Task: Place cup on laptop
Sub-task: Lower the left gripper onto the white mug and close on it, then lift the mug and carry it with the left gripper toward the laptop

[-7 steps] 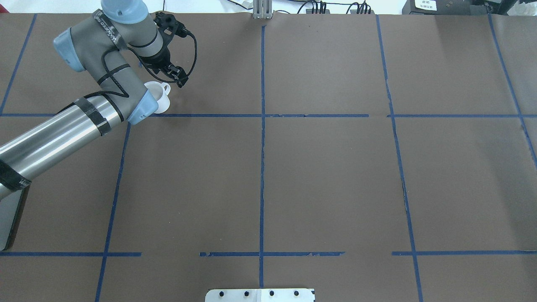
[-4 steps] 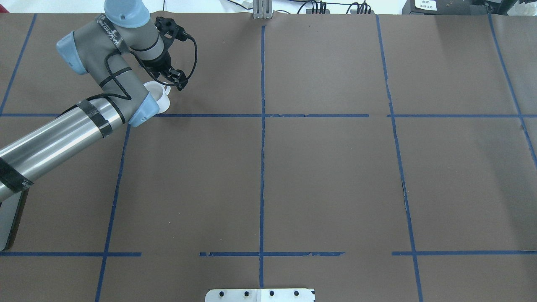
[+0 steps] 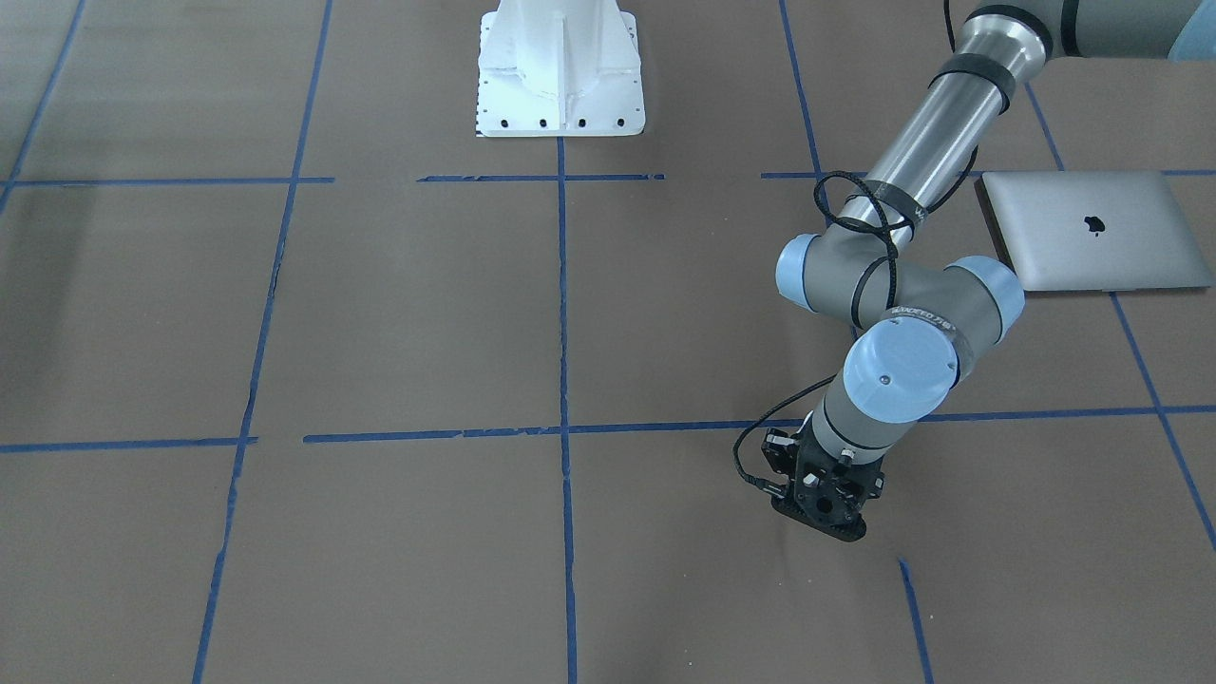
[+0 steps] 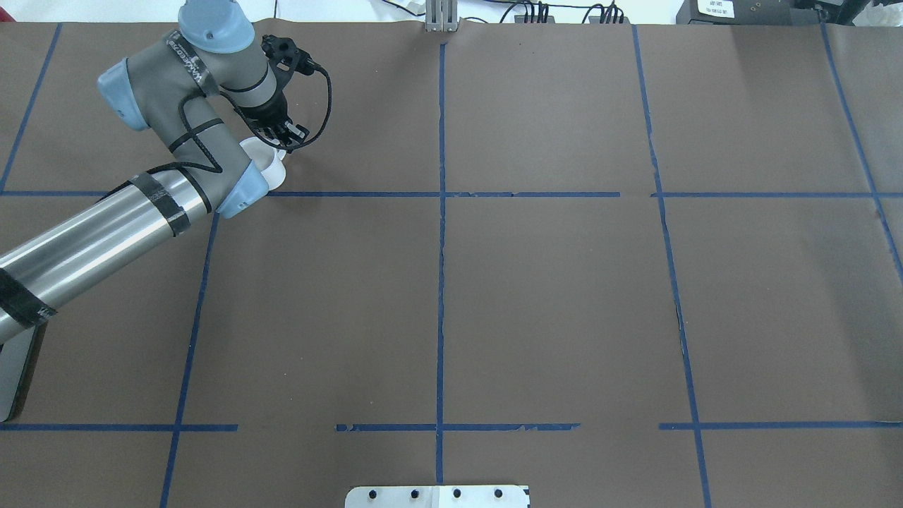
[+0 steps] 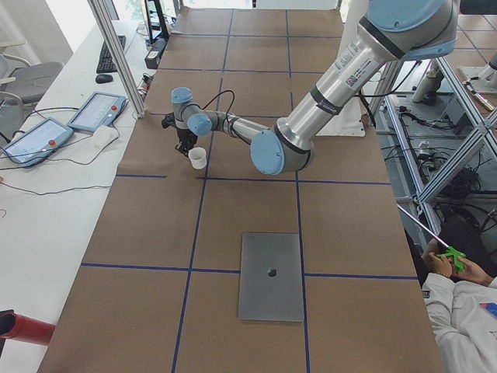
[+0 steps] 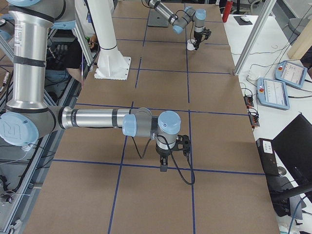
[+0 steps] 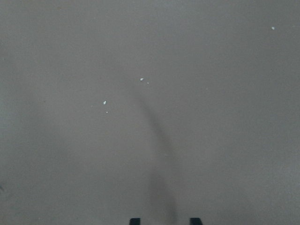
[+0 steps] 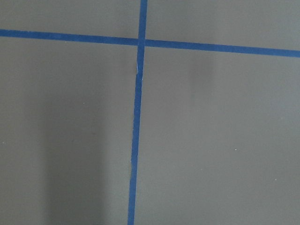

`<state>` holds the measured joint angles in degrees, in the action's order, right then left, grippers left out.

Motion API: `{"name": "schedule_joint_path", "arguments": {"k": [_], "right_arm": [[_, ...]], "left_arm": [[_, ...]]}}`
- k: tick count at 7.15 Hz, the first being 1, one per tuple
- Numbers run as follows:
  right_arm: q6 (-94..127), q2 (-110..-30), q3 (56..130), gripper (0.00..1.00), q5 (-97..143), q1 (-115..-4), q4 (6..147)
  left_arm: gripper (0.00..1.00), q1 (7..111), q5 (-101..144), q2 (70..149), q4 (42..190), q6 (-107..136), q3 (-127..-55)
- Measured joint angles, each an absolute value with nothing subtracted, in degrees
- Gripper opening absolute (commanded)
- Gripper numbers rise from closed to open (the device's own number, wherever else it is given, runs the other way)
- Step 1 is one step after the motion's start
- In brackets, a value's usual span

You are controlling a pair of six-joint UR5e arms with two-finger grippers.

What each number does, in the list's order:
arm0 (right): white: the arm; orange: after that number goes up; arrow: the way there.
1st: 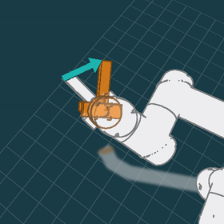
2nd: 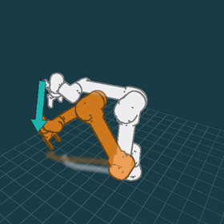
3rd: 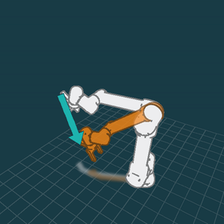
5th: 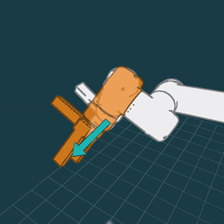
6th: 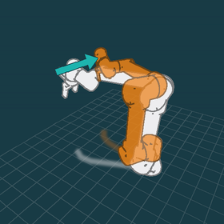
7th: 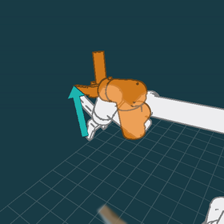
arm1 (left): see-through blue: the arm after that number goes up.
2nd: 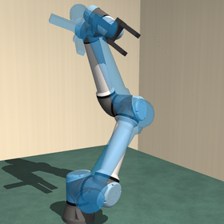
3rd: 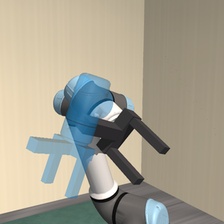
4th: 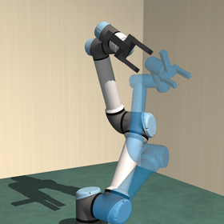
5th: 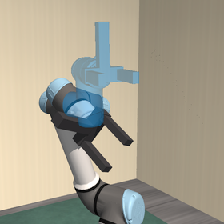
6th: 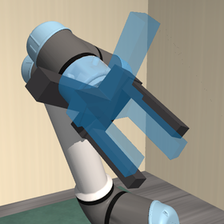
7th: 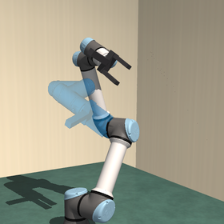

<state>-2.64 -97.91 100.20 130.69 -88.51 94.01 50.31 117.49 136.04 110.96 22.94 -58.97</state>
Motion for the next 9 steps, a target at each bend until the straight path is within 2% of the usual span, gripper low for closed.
{"name": "schedule_joint_path", "arguments": {"k": [2,4,5,7,9], "right_arm": [[-2.64,-97.91,100.19,1.0,130.69,-88.51,94.0],[-2.64,-97.91,100.19,1.0,130.69,-88.51,94.0],[-2.64,-97.91,100.19,1.0,130.69,-88.51,94.0],[-2.64,-97.91,100.2,1.0,130.69,-88.51,94.0],[-2.64,-97.91,100.2,1.0,130.69,-88.51,94.03]], "left_arm": [[0.0,50.77,117.4,135.93,110.48,22.68,-59.44],[0.0,52.95,117.47,134.54,105.98,22.3,-65.55],[0.0,54.07,117.54,130.62,102.15,22.16,-73.32],[0.0,55.72,117.87,116.49,99.48,22.06,-90.39],[0.0,58.78,118.24,101.24,99.43,22.04,-101.49]]}}
